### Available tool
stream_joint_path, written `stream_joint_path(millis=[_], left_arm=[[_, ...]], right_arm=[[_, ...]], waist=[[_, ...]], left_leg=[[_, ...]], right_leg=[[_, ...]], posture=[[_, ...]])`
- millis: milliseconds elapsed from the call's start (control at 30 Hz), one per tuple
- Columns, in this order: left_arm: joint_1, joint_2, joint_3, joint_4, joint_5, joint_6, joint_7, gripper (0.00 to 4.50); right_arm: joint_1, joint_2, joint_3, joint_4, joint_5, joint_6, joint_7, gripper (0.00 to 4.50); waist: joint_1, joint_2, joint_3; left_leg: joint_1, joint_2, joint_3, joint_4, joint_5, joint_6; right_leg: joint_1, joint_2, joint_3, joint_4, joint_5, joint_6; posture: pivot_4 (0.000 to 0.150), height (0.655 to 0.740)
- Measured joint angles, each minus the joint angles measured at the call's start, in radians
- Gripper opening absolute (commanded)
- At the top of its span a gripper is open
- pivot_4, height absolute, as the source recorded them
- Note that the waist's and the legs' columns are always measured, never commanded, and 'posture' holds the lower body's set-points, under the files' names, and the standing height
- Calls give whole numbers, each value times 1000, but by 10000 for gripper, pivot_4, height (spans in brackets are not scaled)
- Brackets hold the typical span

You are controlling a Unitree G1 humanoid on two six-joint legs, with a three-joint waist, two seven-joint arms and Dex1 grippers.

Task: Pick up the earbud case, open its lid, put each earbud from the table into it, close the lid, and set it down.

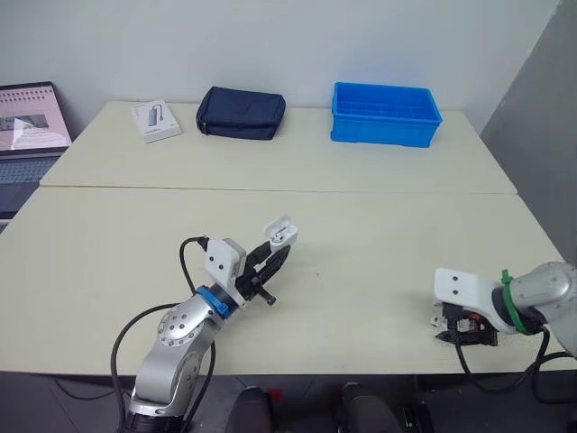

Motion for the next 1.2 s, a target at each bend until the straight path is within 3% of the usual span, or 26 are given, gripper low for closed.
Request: stream_joint_path(millis=[333,433,633,933,1100,1200], left_arm=[[6,0,-1,1,2,0,3,7618],[8,0,-1,1,3,0,4,7618],[8,0,-1,1,4,0,4,7618],[6,-1,-1,1,5,0,3,7618],[-25,-7,-2,16,4,-8,-1,7618],[-45,-18,-1,41,4,-22,-5,7618]], right_arm=[[-72,24,89,62,-17,-6,-32,31874],[-75,24,98,66,-17,-14,-30,25729],[-80,25,119,66,-16,-24,-20,4572],[-108,50,114,75,-12,-66,-40,3867],[-288,258,-7,85,89,-71,-87,3867],[-361,449,-70,99,166,-78,-158,3867]], waist=[[-1,-1,0],[-1,-1,-1],[-2,-4,-2],[-4,-3,-2],[-6,-3,-2],[-3,-3,-2]], left_leg=[[-1,0,-1,0,0,0],[0,0,0,0,0,0],[0,0,0,1,0,0],[0,0,0,2,0,0],[-1,1,-2,1,0,0],[-2,1,-2,-1,0,0]], right_leg=[[-1,1,0,0,2,3],[0,1,0,0,2,4],[1,0,0,0,2,3],[0,0,0,0,2,4],[-1,2,-1,2,3,4],[-1,2,-1,1,2,4]], posture=[[1500,7324],[1500,7324],[1500,7324],[1500,7324],[1500,7324],[1500,7324]])
